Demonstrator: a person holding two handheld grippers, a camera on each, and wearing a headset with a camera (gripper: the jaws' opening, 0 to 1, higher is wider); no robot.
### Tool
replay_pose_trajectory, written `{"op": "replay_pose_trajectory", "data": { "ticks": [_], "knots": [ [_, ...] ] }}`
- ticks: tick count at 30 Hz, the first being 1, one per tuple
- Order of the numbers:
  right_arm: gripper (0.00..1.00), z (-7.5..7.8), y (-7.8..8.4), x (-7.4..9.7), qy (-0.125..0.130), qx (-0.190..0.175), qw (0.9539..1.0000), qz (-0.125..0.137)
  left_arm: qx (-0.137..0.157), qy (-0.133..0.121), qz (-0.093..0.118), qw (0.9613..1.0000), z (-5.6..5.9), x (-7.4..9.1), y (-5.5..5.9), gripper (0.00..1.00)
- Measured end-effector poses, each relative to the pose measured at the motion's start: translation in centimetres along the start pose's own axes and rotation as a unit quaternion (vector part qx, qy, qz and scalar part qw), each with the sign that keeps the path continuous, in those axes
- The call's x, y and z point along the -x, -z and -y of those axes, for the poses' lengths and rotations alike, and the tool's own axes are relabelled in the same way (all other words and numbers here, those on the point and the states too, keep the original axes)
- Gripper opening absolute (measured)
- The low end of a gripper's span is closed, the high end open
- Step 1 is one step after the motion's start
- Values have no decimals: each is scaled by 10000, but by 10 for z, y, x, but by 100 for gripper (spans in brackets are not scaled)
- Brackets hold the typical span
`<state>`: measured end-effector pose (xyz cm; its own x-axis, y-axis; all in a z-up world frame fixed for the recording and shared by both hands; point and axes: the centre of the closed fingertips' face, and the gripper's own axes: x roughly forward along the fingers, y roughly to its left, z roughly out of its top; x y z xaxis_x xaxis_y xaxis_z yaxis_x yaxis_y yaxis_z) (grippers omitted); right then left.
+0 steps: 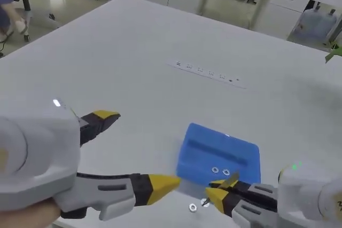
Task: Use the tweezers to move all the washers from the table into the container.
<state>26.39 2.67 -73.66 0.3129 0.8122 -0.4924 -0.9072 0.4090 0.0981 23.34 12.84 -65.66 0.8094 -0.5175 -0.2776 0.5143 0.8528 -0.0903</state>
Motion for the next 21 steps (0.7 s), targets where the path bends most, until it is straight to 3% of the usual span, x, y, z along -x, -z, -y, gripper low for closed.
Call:
{"op": "replay_pose_trajectory", "data": {
  "ticks": [5, 10, 14, 21],
  "knots": [
    [3, 13, -20, 4, 70, -199, 9992, 327, 4, 11, 8, 10000, 1, 0, -1, 89],
    [3, 37, -37, -1, 239, -490, 9970, 558, -14, 22, 8, 10000, 0, 0, -1, 89],
    [3, 52, -40, -8, 362, -587, 9960, 572, -10, -6, 16, 10000, -1, 1, -2, 89],
    [2, 75, -36, -27, 348, -805, 9950, 473, 0, -41, 144, 9999, -3, -1, -11, 89]
  ]
}}
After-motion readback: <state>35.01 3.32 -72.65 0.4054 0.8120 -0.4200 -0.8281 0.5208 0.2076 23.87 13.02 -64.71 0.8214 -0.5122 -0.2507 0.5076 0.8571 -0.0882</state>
